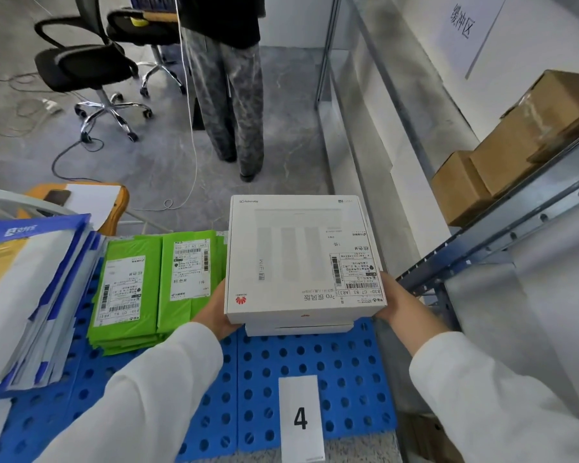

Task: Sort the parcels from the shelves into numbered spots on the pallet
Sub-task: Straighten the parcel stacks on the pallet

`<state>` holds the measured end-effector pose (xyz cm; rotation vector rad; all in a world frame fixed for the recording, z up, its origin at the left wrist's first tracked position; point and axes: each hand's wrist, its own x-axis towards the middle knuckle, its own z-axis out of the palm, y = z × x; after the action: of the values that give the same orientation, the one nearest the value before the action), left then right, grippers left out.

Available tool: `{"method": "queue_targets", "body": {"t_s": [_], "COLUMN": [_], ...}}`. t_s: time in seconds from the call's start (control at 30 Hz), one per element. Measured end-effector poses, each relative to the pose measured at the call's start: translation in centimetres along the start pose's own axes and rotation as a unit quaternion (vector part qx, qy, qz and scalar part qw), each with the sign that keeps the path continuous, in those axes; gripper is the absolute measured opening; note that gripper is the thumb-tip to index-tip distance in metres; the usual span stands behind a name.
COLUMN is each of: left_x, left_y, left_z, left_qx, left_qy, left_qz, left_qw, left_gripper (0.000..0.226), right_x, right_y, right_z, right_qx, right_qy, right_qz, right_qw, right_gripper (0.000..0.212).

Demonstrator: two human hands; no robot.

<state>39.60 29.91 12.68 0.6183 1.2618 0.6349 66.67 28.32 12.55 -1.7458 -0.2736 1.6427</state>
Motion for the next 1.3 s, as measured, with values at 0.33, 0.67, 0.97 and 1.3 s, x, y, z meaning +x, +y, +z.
{"method": "queue_targets", "body": {"t_s": [0.33, 0.67, 0.97, 1.3], "left_x": [0.6, -4.0, -3.7, 1.0], "left_y": [5.2, 9.6, 9.9, 3.4], "left_z": [-1.5, -9.6, -16.4, -22.5], "left_qx": [0.116, 0.422, 0.688, 0.815], "left_qy": [0.108, 0.178, 0.181, 0.129], "left_qz": [0.112, 0.270, 0.290, 0.216], "left_qw": [0.981, 0.847, 0.640, 0.523], "left_gripper": [0.022, 0.037, 0.046, 0.057], "right_x": [-4.0, -8.3, -6.6, 0.3], "right_y": [-7.2, -11.2, -4.6, 5.4], "right_z": [1.8, 16.9, 31.8, 32.2], "right_qx": [-0.239, -0.451, -0.512, -0.611], "right_qy": [0.107, 0.072, -0.018, 0.042], "right_qz": [-0.196, -0.422, -0.360, -0.233], "right_qw": [0.945, 0.783, 0.780, 0.755], "right_gripper": [0.018, 0.052, 0.060, 0.064]}}
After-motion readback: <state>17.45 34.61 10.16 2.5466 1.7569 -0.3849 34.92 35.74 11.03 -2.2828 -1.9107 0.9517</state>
